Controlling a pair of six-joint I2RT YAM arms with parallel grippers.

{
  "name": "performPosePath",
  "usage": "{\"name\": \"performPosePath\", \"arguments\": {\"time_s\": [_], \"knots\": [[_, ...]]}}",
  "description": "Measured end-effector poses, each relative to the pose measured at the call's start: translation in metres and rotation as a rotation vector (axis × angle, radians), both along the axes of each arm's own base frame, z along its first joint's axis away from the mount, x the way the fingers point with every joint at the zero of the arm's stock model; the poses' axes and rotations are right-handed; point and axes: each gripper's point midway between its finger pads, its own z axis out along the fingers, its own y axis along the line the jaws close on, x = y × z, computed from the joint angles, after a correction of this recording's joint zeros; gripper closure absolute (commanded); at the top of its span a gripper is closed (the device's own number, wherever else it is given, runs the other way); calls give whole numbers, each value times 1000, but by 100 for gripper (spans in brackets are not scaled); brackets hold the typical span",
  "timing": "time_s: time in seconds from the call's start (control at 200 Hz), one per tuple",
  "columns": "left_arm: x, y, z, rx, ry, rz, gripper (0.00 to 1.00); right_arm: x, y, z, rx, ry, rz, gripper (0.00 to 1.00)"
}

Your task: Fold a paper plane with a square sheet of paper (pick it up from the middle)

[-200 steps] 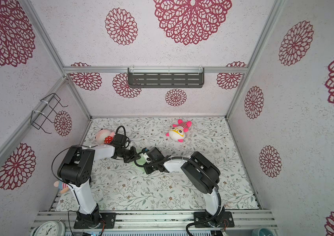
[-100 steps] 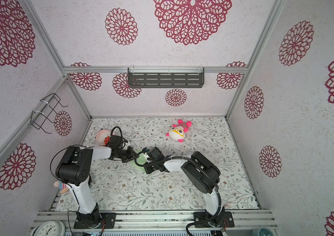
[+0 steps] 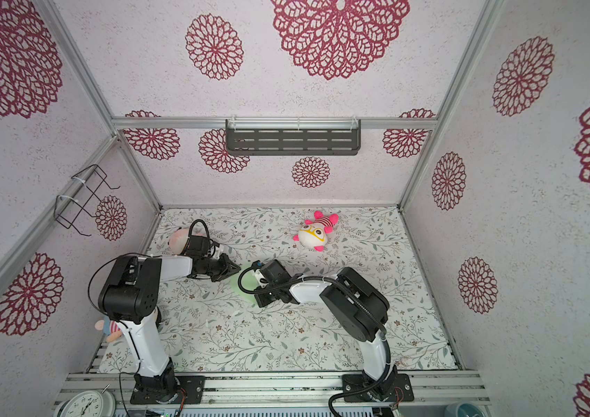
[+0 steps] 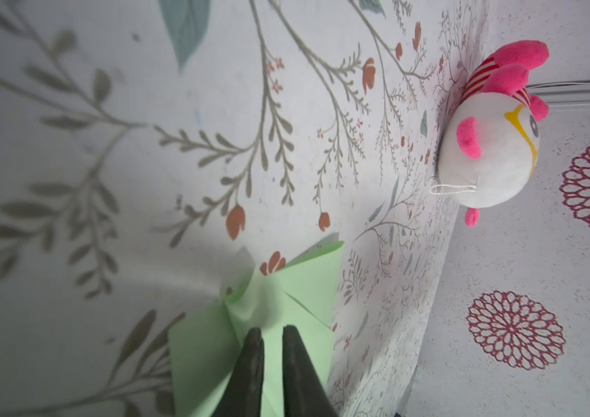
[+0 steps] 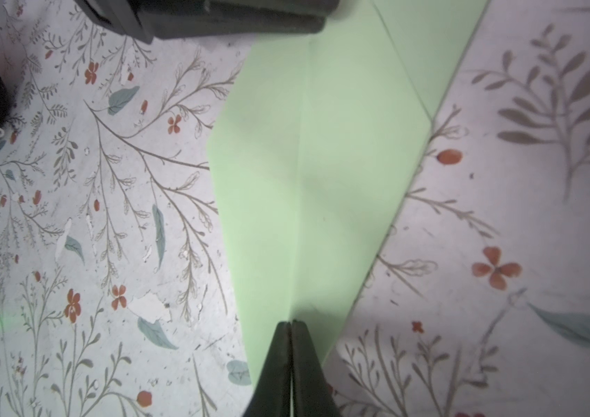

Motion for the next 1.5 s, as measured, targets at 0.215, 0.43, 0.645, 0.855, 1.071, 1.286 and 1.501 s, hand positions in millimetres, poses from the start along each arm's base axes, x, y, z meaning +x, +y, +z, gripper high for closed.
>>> {"name": "performPosePath", "arguments": {"time_s": [0.215,0.43,0.645,0.855,1.071,1.286,1.501], "knots": [[11,11,-1,80,-14,12,91,0,0,0,1,0,-1,91],[20,19,-1,135,-26,19,95,0,0,0,2,4,-6,91],[35,37,1,233,-47,57,95,0,0,0,2,5,-6,92],[30,49,10,303,-13,82,90,0,0,0,4,8,-10,92],[6,30,68,290,-88,112,83,0,0,0,4,10,-12,92],[-38,-23,54,297,-17,79,84,1,1,1,9,11,-17,92],[-62,-42,22,303,102,62,89,0,1,0,24,20,-27,92]]}}
